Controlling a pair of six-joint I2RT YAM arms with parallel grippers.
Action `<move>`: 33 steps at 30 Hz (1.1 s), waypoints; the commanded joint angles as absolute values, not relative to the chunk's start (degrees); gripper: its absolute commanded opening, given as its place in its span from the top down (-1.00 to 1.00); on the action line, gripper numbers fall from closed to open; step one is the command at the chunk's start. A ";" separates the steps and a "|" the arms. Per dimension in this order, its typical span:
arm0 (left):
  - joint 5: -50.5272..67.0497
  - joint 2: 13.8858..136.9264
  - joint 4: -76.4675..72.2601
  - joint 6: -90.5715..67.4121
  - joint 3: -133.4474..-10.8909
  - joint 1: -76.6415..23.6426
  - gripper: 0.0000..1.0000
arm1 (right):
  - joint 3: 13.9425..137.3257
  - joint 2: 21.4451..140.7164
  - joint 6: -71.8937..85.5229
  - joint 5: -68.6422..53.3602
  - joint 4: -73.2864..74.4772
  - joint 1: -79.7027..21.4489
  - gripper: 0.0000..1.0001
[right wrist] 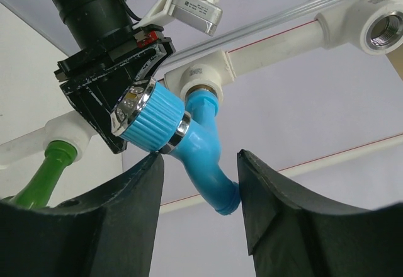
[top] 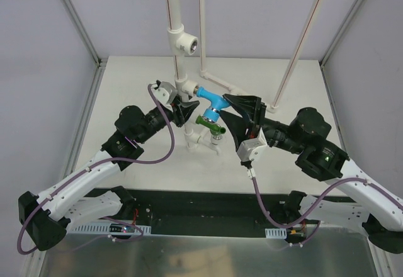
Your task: Install the water faucets
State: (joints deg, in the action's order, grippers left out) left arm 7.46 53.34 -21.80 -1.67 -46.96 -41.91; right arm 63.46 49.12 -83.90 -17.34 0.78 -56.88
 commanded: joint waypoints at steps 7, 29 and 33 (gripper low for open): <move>9.05 53.00 -21.80 -6.50 -46.41 -42.45 1.00 | 67.32 52.64 -89.56 -16.87 2.55 -58.54 -0.06; 9.49 53.09 -21.88 -7.03 -46.58 -42.36 1.00 | 61.70 53.35 -69.10 -13.19 -10.37 -58.89 0.79; 9.49 53.09 -21.88 -7.21 -46.58 -42.45 1.00 | 61.87 53.00 -57.95 -10.99 -12.22 -58.80 0.88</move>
